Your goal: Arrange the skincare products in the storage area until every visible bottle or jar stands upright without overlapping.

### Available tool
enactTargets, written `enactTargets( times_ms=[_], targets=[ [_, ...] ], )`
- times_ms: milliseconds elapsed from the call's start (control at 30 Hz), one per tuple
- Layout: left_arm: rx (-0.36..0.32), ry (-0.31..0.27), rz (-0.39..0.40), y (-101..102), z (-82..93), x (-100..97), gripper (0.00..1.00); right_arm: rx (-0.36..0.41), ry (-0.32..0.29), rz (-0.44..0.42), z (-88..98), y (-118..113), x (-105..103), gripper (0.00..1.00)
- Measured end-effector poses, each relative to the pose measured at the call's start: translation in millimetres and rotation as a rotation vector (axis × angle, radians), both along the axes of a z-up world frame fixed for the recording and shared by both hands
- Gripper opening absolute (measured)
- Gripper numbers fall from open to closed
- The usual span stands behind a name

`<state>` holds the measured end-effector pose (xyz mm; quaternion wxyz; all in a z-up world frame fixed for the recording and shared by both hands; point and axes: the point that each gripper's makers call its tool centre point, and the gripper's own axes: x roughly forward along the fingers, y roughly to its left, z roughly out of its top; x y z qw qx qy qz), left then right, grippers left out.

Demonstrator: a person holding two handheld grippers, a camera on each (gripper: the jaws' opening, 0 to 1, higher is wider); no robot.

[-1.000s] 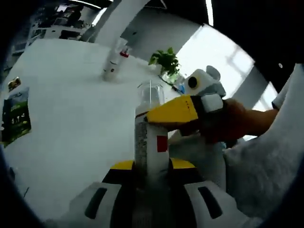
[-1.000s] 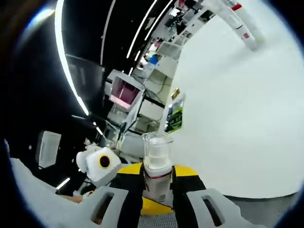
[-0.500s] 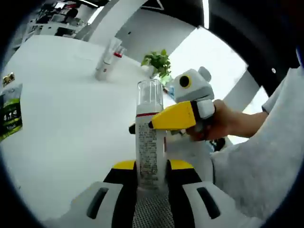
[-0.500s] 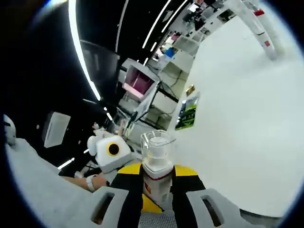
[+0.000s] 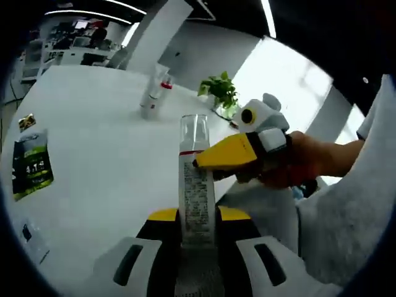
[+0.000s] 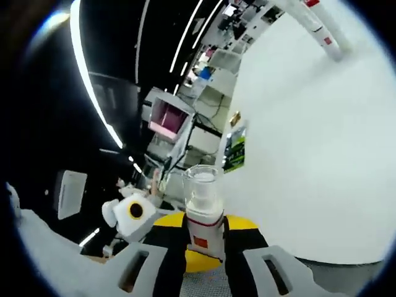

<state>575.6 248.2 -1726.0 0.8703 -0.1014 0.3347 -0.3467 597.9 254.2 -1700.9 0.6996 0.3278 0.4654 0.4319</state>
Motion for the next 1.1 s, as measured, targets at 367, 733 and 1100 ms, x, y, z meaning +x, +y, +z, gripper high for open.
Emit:
enactTargets(
  times_ms=[367,733,1100],
  targets=[
    [0.282,-0.146,-0.026,7.7,-12.7,5.0,0.18,-0.045,0.055,-0.124,-15.9,-2.4,4.2,0.15],
    [0.338,-0.260,-0.088,1.9,-10.7,9.2,0.21,-0.071,-0.101,-0.041,-4.8,-5.7,6.1,0.13],
    [0.513,-0.091,-0.112,28.2,-46.3,1.0,0.27,-0.189,-0.256,-0.072,-0.9,-45.7,48.5,0.13]
  ],
)
